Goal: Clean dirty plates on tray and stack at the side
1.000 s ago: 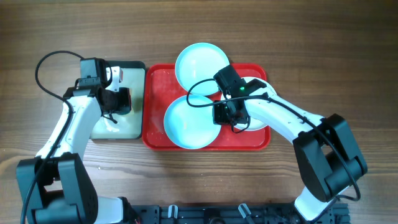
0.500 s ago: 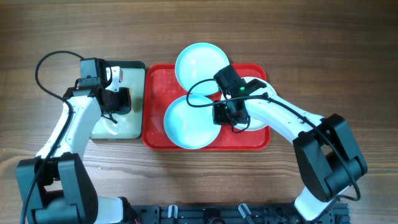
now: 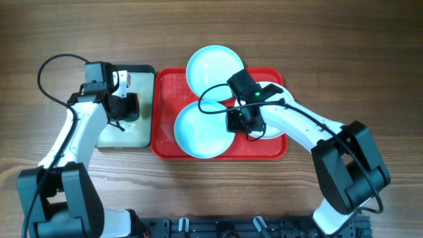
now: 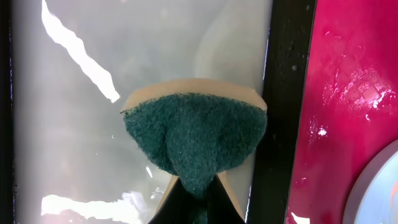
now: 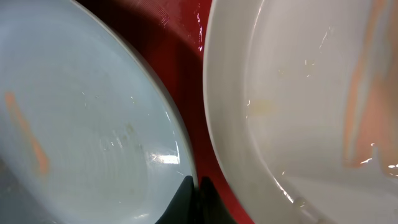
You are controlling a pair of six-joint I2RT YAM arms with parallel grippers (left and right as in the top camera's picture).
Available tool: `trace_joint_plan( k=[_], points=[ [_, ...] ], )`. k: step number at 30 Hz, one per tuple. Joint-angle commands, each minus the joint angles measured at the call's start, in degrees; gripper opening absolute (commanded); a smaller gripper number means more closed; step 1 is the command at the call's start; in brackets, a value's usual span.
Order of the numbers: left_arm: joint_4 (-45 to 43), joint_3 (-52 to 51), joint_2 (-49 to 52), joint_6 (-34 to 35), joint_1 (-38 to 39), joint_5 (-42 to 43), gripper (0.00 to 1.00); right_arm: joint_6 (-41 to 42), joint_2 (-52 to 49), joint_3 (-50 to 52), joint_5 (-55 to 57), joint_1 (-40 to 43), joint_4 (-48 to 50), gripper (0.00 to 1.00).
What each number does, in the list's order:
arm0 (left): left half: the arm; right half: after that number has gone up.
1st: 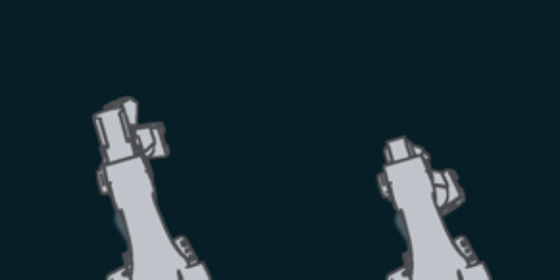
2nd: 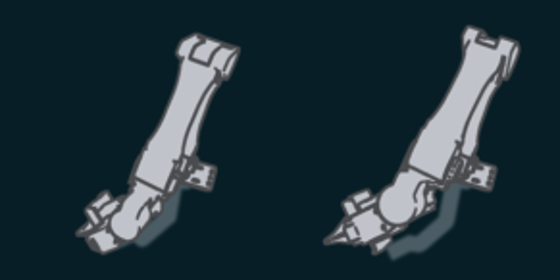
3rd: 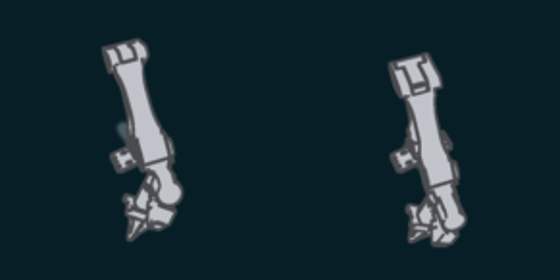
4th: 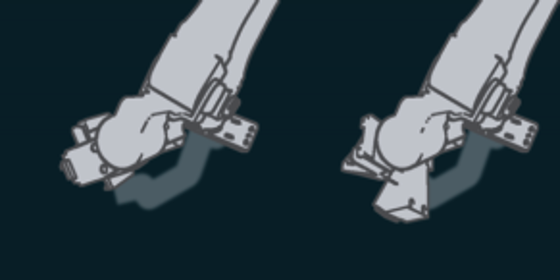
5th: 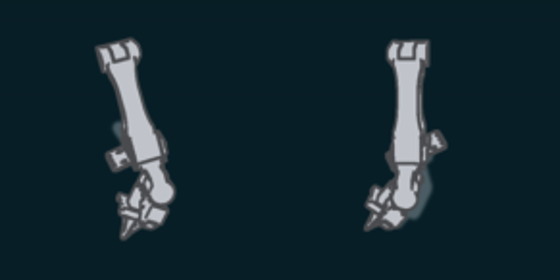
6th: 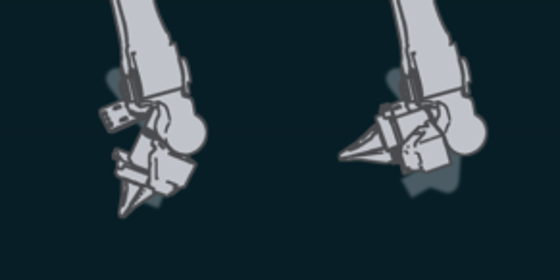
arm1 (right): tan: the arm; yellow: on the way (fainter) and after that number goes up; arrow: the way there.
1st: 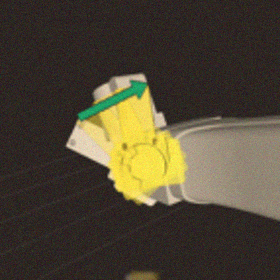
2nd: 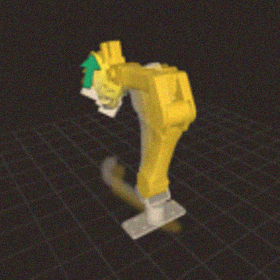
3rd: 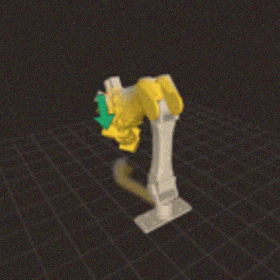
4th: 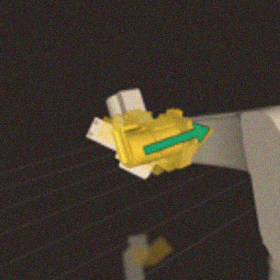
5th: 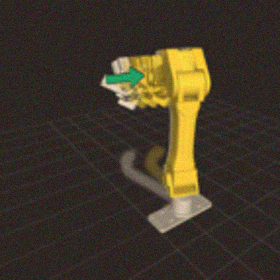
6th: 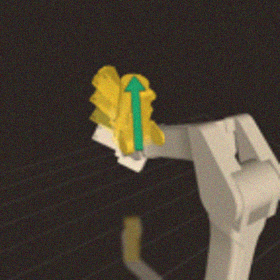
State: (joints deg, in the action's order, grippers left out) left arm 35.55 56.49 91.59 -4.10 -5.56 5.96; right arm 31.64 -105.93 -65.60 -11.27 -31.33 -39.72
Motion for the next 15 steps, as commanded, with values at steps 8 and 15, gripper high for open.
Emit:
trace_joint_plan(
  k=[8, 15],
  points=[
    [-0.4, -0.2, 0.1, -1.0, 0.2, 1.1, 0.04, -0.6, -1.0, 0.4, 1.4, 0.0, 0.2, 0.04],
    [-1.6, -0.2, 0.0, -1.0, 0.2, 2.1, 0.04, -0.6, -1.0, 0.4, 1.4, 0.0, 0.3, 0.04]
  ],
)
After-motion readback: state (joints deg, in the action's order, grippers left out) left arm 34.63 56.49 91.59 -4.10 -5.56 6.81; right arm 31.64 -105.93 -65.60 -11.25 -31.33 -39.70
